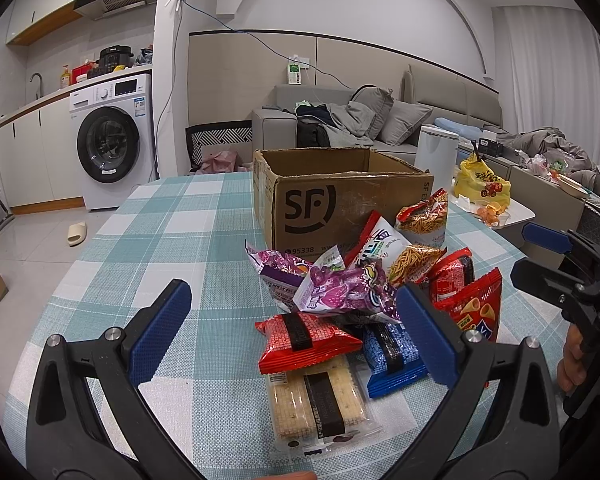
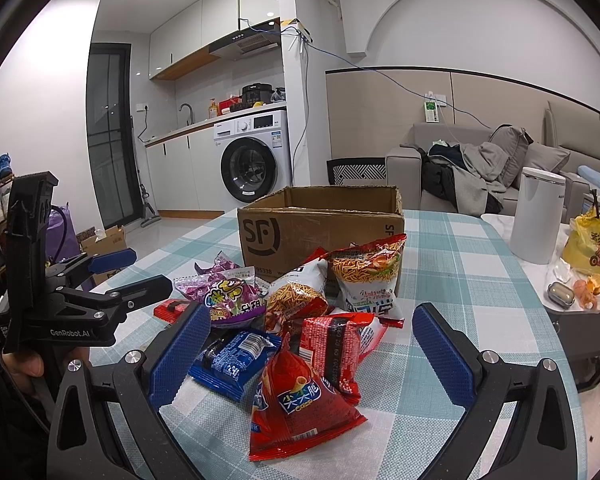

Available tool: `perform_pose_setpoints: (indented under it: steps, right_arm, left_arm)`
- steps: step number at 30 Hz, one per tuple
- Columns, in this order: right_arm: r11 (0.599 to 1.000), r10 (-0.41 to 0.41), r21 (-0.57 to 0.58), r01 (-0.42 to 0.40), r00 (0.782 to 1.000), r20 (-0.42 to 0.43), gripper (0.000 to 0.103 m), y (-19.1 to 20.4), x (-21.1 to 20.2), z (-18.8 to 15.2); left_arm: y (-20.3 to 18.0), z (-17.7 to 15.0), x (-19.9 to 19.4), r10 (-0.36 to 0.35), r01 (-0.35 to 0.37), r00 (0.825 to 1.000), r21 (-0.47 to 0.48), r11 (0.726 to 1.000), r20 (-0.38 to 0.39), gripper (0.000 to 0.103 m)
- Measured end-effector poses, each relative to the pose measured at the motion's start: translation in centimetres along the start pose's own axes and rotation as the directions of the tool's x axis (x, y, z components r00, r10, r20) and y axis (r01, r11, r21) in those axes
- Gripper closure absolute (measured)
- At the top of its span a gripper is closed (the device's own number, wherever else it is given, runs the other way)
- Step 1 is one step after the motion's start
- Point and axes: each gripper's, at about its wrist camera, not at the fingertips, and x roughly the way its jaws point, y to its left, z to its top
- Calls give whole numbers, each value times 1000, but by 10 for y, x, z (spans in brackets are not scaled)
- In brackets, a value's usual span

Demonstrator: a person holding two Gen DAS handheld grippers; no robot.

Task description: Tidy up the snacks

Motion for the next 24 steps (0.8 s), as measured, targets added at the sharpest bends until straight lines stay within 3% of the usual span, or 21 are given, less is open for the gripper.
perform_pose_setpoints:
  steps: [24]
  right_arm:
    - [998,-68,-5,68,995,-77,0,-2,19,2]
  left_arm:
    - [3,4,0,14,-14,1000,10,1000,-15,1]
